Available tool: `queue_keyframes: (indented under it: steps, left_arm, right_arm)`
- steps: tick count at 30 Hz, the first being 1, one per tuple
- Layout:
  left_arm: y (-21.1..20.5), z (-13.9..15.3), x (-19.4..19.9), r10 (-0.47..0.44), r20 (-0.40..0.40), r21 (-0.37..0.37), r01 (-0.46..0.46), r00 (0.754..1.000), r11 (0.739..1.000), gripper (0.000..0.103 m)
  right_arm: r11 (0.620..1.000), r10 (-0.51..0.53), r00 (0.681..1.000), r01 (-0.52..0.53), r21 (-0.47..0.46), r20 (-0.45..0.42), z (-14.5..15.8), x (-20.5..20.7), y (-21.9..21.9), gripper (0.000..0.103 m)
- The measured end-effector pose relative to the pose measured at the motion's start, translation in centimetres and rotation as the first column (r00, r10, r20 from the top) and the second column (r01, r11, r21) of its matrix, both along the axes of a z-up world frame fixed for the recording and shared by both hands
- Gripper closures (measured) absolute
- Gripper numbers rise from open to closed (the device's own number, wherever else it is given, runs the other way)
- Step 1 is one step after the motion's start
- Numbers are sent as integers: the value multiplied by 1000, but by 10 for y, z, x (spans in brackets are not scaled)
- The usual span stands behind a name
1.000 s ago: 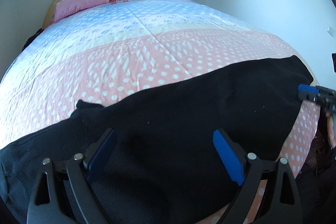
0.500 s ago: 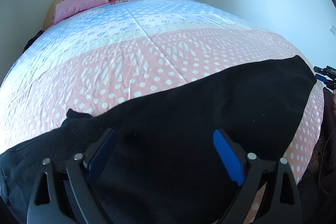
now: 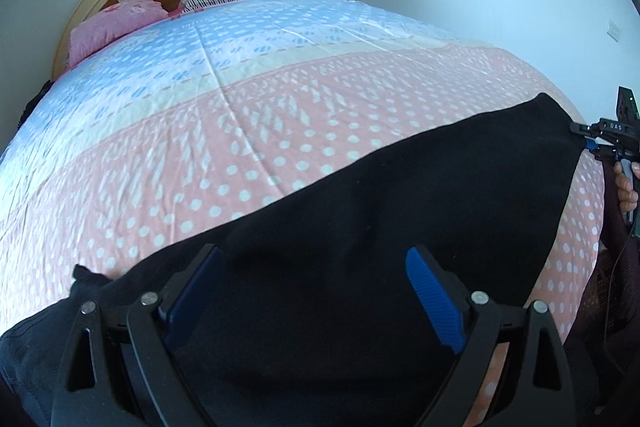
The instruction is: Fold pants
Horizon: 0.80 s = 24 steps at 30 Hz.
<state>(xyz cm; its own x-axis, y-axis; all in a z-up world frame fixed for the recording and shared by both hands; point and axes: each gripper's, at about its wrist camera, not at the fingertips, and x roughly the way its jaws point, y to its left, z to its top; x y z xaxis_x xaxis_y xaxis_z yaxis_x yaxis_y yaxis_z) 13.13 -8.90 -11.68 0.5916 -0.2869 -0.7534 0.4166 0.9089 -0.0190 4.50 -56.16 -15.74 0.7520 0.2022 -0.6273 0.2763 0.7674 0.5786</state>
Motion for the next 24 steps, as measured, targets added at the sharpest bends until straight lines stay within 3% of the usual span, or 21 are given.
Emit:
queue_keyframes:
  steps: [2,7,10,15,24]
  left_arm:
    - [-8,1,0,-14,-3,-2,14,1000,1000,8]
    - [-23,2,-3,-43,-14,8,43,999,999,8]
    - [-27,4,-4,-57,-18,9,57,998,998,8]
    - [-22,5,3,-55,-96,-93,47,994,995,8]
    - [-35,-1,-3,-96,-131,-142,77,987,987,8]
  right_arm:
    - [1000,-1,1000,1,-6,0,1,-1,1,85]
    - [999,-23,999,24,-39,47,9,-6,7,88]
    - [992,-31,997,39,-123,66,21,-7,19,88]
    - [948,38,989,9,-317,141,57,-8,64,88]
    - [882,183,968,-85,-464,169,86,-2,135,88]
